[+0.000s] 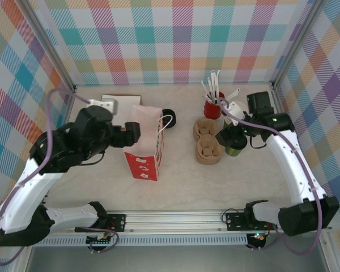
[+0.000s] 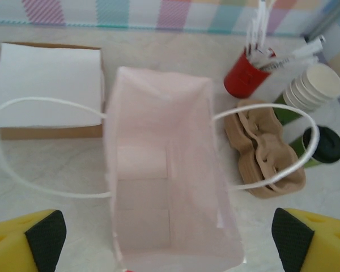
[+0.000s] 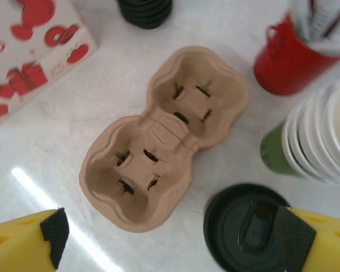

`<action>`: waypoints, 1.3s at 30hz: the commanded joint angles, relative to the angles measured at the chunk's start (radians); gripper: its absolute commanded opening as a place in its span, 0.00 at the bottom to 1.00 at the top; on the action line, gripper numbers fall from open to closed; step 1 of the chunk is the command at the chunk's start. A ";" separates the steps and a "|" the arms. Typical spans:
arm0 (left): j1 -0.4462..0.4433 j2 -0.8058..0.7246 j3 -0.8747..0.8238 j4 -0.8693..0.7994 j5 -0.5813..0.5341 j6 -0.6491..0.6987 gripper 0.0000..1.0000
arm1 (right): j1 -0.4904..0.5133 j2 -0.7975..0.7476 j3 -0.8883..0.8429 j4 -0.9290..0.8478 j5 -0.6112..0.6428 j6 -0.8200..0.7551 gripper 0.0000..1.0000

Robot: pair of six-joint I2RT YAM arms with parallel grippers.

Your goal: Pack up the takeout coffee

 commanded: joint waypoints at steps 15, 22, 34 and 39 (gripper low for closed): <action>0.453 -0.151 -0.357 0.111 0.454 -0.219 0.99 | 0.104 0.320 0.097 -0.012 -0.012 -0.691 0.98; 0.464 -0.182 -0.367 0.076 0.410 -0.193 0.99 | 0.134 0.424 0.109 -0.001 0.050 -0.756 0.98; 0.463 -0.193 -0.361 0.043 0.356 -0.157 0.99 | 0.158 0.551 0.166 -0.001 0.079 -0.716 0.82; 0.463 -0.189 -0.360 0.043 0.358 -0.154 1.00 | 0.161 0.589 0.185 -0.005 0.086 -0.705 0.75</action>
